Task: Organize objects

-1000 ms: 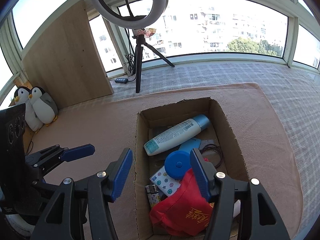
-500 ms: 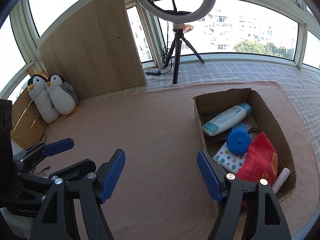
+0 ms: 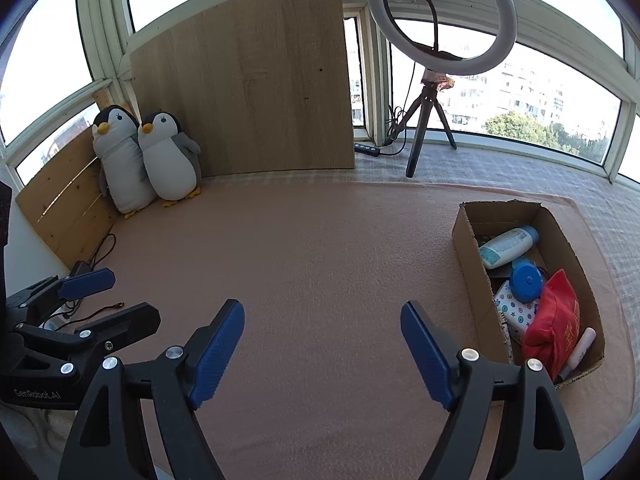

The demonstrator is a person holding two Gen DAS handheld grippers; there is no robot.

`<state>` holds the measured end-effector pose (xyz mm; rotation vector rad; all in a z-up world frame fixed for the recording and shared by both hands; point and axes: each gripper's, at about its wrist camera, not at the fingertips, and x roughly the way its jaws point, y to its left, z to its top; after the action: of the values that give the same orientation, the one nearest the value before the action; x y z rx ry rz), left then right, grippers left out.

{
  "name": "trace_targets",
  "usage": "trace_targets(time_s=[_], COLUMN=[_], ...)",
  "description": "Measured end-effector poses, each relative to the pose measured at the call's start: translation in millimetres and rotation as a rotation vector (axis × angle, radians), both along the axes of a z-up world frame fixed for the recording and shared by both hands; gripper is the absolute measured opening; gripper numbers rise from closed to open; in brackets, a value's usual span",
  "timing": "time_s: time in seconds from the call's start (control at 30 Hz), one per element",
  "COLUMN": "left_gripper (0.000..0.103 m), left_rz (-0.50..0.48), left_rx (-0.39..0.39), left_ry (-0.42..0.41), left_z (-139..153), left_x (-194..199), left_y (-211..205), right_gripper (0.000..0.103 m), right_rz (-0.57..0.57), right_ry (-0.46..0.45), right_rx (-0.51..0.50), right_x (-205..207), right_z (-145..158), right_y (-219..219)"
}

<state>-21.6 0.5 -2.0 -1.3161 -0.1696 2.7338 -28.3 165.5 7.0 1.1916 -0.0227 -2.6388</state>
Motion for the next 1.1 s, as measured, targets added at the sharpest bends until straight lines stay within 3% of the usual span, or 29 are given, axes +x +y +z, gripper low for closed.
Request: trace_targets(time_s=[0.27, 0.6, 1.1], left_gripper=[0.098, 0.098, 0.098], left_rz=[0.084, 0.121, 0.099], left_rx=[-0.032, -0.046, -0.053], left_ry=[-0.01, -0.029, -0.03], left_z=[-7, -14, -12], left_x=[21, 22, 14], left_y=[-22, -24, -15], right_gripper=[0.078, 0.078, 0.078], right_rz=[0.015, 0.013, 0.006], right_ry=[0.024, 0.034, 0.026], right_rx=[0.06, 0.052, 0.053], right_x=[21, 32, 27], right_z=[4, 7, 2], right_y=[-17, -18, -12])
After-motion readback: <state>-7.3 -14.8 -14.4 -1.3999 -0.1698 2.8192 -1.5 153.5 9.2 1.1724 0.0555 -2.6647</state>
